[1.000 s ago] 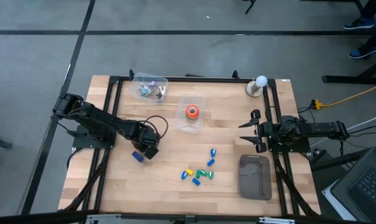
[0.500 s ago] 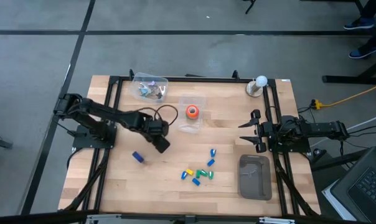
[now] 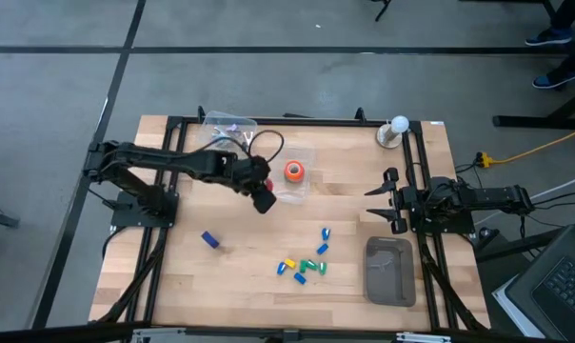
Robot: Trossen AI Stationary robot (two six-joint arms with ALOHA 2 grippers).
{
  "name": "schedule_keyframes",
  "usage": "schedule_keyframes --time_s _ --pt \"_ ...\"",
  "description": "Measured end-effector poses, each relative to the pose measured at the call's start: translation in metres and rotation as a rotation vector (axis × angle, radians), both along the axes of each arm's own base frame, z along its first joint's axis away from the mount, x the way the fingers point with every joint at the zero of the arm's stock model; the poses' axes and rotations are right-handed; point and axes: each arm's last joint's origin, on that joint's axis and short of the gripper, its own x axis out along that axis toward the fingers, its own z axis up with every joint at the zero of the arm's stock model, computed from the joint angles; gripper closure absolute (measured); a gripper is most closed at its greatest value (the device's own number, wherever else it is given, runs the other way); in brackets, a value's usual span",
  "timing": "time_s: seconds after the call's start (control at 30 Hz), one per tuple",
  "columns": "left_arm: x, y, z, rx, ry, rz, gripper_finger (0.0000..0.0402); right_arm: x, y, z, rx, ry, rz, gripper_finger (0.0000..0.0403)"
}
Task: Pick and place Stapler, Stapler remover, tape
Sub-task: Put the red tape into the bottom of the transparent bin
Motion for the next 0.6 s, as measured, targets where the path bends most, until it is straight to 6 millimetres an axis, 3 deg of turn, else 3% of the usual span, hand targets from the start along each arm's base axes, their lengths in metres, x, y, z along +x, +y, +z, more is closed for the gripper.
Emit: schedule_keyframes --time_s 0.3,0.6 --pt "0.011 0.030 0.035 0.064 -0.171 0.051 0.0361 0.000 0.000 0.000 0.000 0.000 0.000 0.0178" --pt "0.018 0.045 0.057 0.114 -0.319 0.071 0.0363 0.000 0.000 0.000 0.000 0.000 0.000 0.0178"
